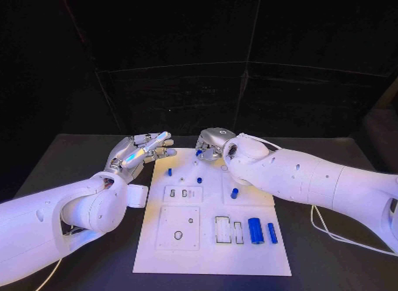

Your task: Assemble the parts on the task board

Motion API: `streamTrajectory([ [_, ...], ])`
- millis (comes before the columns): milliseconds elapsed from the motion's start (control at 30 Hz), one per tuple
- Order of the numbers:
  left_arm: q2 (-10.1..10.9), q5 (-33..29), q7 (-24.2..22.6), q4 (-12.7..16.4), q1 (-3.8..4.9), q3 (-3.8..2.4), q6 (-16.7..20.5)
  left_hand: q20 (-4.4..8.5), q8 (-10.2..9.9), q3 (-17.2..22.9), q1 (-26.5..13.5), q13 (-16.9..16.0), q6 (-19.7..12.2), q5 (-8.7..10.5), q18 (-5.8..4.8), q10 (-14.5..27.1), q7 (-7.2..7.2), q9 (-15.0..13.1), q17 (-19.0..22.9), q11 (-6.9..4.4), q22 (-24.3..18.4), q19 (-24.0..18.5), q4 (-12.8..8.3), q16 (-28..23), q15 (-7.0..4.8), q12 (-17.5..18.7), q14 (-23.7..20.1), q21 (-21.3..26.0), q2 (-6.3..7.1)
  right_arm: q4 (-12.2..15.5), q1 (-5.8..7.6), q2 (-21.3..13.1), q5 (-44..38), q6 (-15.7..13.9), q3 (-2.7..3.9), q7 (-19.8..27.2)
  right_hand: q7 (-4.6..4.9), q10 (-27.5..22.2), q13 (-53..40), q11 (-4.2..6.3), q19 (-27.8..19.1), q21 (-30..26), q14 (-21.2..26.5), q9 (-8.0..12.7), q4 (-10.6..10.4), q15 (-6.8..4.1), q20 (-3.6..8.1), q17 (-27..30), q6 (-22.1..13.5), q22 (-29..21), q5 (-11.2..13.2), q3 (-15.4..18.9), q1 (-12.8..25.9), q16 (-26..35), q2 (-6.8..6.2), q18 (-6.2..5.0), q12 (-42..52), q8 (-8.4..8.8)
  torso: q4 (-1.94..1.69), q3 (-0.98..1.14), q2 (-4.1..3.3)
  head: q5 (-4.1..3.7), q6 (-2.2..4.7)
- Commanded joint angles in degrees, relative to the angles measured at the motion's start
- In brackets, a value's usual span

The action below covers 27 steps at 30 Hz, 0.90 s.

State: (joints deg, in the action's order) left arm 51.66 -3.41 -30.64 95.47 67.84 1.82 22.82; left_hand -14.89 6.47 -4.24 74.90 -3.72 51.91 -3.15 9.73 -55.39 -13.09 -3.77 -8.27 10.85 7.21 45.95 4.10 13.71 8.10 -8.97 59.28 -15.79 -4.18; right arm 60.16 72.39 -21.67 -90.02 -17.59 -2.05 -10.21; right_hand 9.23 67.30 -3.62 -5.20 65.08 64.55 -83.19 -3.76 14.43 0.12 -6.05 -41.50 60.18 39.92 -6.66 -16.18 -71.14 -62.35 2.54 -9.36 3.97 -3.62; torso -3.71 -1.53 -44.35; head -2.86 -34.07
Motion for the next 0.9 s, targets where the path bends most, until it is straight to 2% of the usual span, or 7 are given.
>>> streamTrajectory([
  [33, -0.05, 0.25, 0.0, -0.01, 0.11, -0.03, -0.83, -0.08, -0.3, 0.03, 0.48, 0.06, 0.17, -0.14, 0.8, -0.1, -0.99, 0.07, -0.09, 0.12, -0.09, 0.39, -0.46, -0.23, 0.21, 0.37, 0.35, 0.18, 0.05, -0.17, 0.12, 0.02, -0.42, 1.22, 0.01, -0.56, 0.11, -1.03, 0.03, -0.23, -0.76, -0.46, 0.42, 0.2, -0.28, 0.17, -0.07, 0.84, -1.42, -0.58, 0.24, -0.26, 0.51, 0.55, -1.4, -0.09, -0.27, 0.21, 0.0, 0.0, -0.05, 0.03, -0.05],
  [167, -0.06, 0.25, 0.07, -0.12, 0.11, -0.03, -0.84, -0.08, -0.3, 0.03, 0.48, 0.06, 0.17, -0.14, 0.8, -0.1, -0.99, 0.07, -0.09, 0.12, -0.09, 0.39, -0.46, -0.23, 0.21, 0.37, 0.35, 0.18, 0.05, 0.04, 0.13, -0.09, -0.42, 0.37, 0.01, -0.27, 0.2, -2.67, 0.0, -0.52, -1.31, -0.75, 0.69, 0.17, -0.93, 0.43, -0.38, 1.61, -3.14, -1.16, 0.39, 0.15, 1.25, 0.89, -3.19, -0.22, -0.27, 0.19, 0.03, 0.02, -0.05, 0.07, -0.02],
  [433, -0.05, 0.25, 0.19, -0.24, 0.12, -0.03, -0.9, -0.09, -0.35, 0.03, 0.53, 0.07, 0.16, -0.15, 0.8, -0.09, -1.01, 0.07, -0.09, 0.14, -0.11, 0.4, -0.54, -0.31, 0.22, 0.41, 0.33, 0.2, 0.07, 1.69, 0.14, -1.43, -0.38, -2.57, 0.01, -0.09, 0.21, -4.64, -0.13, -0.58, -2.51, -1.72, 0.92, 0.07, -2.44, 0.53, -0.55, 2.55, -5.34, -2.99, 0.77, 1.93, 1.11, 1.22, -5.02, -0.57, 0.16, 0.08, 0.09, 0.07, -0.07, 0.07, 0.16],
  [600, 0.15, 0.25, 0.29, -0.25, 0.12, -0.03, -0.94, -0.1, -0.38, 0.02, 0.55, 0.07, 0.14, -0.15, 0.79, -0.07, -1.02, 0.08, -0.08, 0.15, -0.13, 0.4, -0.59, -0.37, 0.24, 0.44, 0.31, 0.23, 0.08, 4.69, 0.25, -4.44, 0.26, -5.49, 0.03, -0.21, 0.26, -5.06, -0.16, -0.63, -2.92, -2.14, 1.05, 0.04, -3.02, 0.54, -0.58, 3.15, -5.73, -3.74, 0.63, 2.57, 0.77, 1.53, -5.38, -0.68, 0.48, 0.04, 0.25, 0.1, -0.07, -0.02, 0.47],
  [700, 0.29, 0.25, 0.33, -0.21, 0.12, -0.03, -1.0, -0.1, -0.41, 0.02, 0.57, 0.07, 0.12, -0.14, 0.79, -0.05, -1.02, 0.08, -0.08, 0.16, -0.14, 0.4, -0.62, -0.41, 0.25, 0.47, 0.29, 0.25, 0.09, 7.09, 0.4, -7.04, 1.2, -6.36, 1.3, -0.35, 0.43, -3.77, -0.37, -0.62, -2.45, -1.74, 0.96, -0.17, -3.72, 0.54, -0.59, 2.89, -4.67, -3.16, -0.51, 2.79, 0.31, 1.28, -5.21, -0.58, 1.63, -0.39, 0.36, 0.08, -0.05, -0.23, 0.61],
  [767, 0.36, 0.25, 0.38, -0.23, 0.13, -0.03, -1.07, -0.1, -0.41, 0.02, 0.57, 0.07, 0.12, -0.14, 0.79, -0.05, -1.02, 0.08, -0.08, 0.16, -0.14, 0.4, -0.62, -0.41, 0.25, 0.47, 0.29, 0.25, 0.09, 9.33, 0.47, -9.56, 2.52, -5.51, 2.16, -1.0, 0.24, -0.25, -0.98, -0.02, -1.51, -0.86, 0.52, -0.3, -4.38, 0.16, -0.41, 1.48, -3.6, -1.81, -1.13, 2.82, 0.31, 0.27, -5.09, -0.39, 3.68, -0.73, 0.52, 0.14, -0.03, -0.21, 0.71],
  [900, 0.48, 0.25, 0.45, -0.3, 0.14, -0.03, -1.13, -0.11, -0.43, 0.02, 0.59, 0.07, 0.11, -0.15, 0.79, -0.05, -1.02, 0.08, -0.08, 0.16, -0.16, 0.4, -0.66, -0.45, 0.26, 0.49, 0.26, 0.26, 0.09, 12.49, 0.66, -13.97, 5.87, -1.03, 3.4, -2.82, -0.55, 7.43, -3.06, 1.56, 0.85, 1.39, -0.58, -0.06, -5.68, -1.06, 0.59, -2.25, -4.2, 1.63, -2.75, 4.12, 0.79, -2.44, -6.77, 0.19, 8.26, -0.22, 0.73, 0.12, 0.02, -0.31, 0.81],
])
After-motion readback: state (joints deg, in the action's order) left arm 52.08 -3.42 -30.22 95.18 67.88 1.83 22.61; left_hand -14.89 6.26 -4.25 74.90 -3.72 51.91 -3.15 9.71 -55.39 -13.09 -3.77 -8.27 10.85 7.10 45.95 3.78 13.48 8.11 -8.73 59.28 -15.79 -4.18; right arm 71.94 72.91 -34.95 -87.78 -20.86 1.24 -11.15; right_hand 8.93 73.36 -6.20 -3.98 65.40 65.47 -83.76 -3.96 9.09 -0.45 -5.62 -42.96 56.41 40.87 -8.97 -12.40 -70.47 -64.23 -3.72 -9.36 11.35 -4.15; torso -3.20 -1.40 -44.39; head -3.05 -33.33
